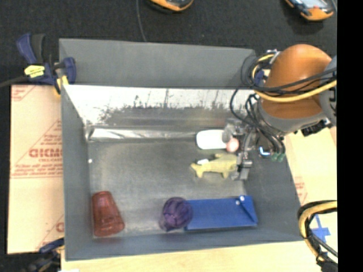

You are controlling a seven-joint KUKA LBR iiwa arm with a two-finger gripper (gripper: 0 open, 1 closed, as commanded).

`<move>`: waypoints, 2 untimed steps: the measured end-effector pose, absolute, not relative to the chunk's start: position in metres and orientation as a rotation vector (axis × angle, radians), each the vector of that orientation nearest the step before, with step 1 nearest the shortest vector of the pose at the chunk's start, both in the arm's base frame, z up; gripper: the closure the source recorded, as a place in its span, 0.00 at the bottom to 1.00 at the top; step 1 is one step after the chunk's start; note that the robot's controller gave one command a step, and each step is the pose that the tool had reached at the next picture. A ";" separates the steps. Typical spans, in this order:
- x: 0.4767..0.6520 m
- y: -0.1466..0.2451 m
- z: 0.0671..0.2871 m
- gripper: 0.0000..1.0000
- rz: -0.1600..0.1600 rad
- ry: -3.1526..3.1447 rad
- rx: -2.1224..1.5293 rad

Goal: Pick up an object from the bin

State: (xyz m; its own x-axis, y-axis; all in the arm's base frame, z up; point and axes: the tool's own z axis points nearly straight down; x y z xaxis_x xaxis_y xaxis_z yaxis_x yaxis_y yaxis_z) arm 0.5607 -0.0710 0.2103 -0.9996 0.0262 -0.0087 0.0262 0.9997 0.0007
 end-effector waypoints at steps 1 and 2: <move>0.572 -0.074 0.171 0.00 0.000 3.119 0.068; 0.565 -0.082 0.136 0.00 0.000 3.110 -0.188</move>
Offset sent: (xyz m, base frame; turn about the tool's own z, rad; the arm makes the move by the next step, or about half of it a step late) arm 0.0024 -0.0113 -0.0781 -0.1497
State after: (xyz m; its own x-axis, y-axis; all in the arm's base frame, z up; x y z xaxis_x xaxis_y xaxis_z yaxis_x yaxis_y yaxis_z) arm 0.5647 -0.0821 0.1356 -0.9924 -0.1205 -0.0263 -0.1205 0.9927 -0.0015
